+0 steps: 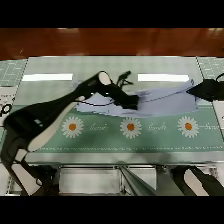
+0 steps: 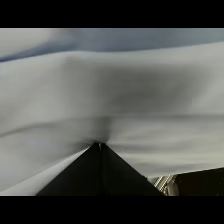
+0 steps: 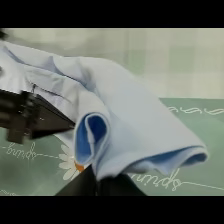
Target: Fold the shirts.
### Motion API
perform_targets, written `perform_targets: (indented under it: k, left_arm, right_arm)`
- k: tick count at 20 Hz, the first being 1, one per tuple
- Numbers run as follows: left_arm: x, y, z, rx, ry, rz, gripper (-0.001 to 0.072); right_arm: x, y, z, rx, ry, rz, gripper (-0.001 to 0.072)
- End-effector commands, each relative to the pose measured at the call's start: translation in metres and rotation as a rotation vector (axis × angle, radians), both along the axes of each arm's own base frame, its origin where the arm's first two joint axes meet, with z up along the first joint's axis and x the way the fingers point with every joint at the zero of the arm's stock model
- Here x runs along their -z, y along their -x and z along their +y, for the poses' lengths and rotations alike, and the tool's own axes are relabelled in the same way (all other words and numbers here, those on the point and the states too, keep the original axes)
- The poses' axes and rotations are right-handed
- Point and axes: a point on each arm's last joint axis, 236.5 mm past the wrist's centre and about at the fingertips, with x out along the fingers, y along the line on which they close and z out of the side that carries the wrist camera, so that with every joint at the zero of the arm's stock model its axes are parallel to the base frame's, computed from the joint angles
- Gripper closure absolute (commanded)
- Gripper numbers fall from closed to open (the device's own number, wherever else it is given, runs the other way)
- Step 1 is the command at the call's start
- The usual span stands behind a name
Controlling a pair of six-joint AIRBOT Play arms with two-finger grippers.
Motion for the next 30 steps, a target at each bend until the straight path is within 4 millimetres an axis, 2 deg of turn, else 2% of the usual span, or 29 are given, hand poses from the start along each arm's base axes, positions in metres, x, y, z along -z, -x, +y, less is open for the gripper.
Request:
perform_targets:
  k: [1, 3, 5, 7, 9, 11, 13, 15, 16, 18, 21, 23, 26, 28, 30]
  left_arm:
    - [0.016, 0.046, -0.048, 0.101, -0.017, 0.061, 0.0688]
    - [0.002, 0.043, -0.051, 0.122, 0.002, 0.051, 0.0688]
    - [-0.020, 0.024, -0.036, 0.133, 0.029, 0.017, 0.0688]
    - [-0.040, -0.009, -0.001, 0.105, 0.016, -0.026, 0.0688]
    - [-0.065, -0.053, 0.055, 0.018, -0.020, -0.101, 0.0687]
    - [-0.090, -0.085, 0.118, -0.091, -0.047, -0.180, 0.0687]
    - [-0.117, -0.098, 0.183, -0.203, -0.044, -0.257, 0.0687]
    - [-0.138, -0.092, 0.246, -0.321, -0.054, -0.336, 0.0687]
    - [-0.144, -0.081, 0.270, -0.351, -0.062, -0.370, 0.0687]
    - [-0.146, -0.054, 0.301, -0.391, -0.079, -0.397, 0.0687]
    - [-0.144, -0.025, 0.321, -0.434, -0.090, -0.412, 0.0687]
    - [-0.144, -0.015, 0.329, -0.456, -0.095, -0.419, 0.0687]
    - [-0.145, -0.013, 0.340, -0.490, -0.100, -0.421, 0.0687]
    - [-0.144, -0.016, 0.345, -0.505, -0.104, -0.416, 0.0687]
    - [-0.144, -0.015, 0.344, -0.503, -0.102, -0.416, 0.0687]
  right_arm:
    - [-0.003, 0.004, 0.002, -0.001, -0.001, -0.004, 0.0689]
    - [-0.003, 0.004, 0.002, -0.002, -0.001, -0.001, 0.0689]
    - [-0.003, 0.004, 0.002, 0.002, -0.004, 0.000, 0.0689]
    - [-0.004, 0.001, 0.003, 0.013, -0.008, -0.007, 0.0689]
    - [-0.006, -0.004, 0.019, -0.008, -0.029, -0.015, 0.0689]
    - [-0.006, -0.013, 0.053, -0.071, -0.082, -0.019, 0.0689]
    - [-0.005, -0.031, 0.094, -0.133, -0.123, -0.034, 0.0689]
    - [-0.007, -0.052, 0.146, -0.208, -0.158, -0.054, 0.0689]
    - [-0.010, -0.066, 0.175, -0.243, -0.177, -0.084, 0.0690]
    - [-0.007, -0.089, 0.233, -0.295, -0.220, -0.105, 0.0689]
    - [0.023, -0.102, 0.313, -0.385, -0.296, -0.029, 0.0689]
    - [0.049, -0.105, 0.352, -0.422, -0.330, 0.027, 0.0690]
    - [0.086, -0.114, 0.391, -0.419, -0.373, 0.094, 0.0689]
    - [0.101, -0.113, 0.412, -0.427, -0.408, 0.136, 0.0689]
    - [0.113, -0.114, 0.423, -0.418, -0.428, 0.154, 0.0689]
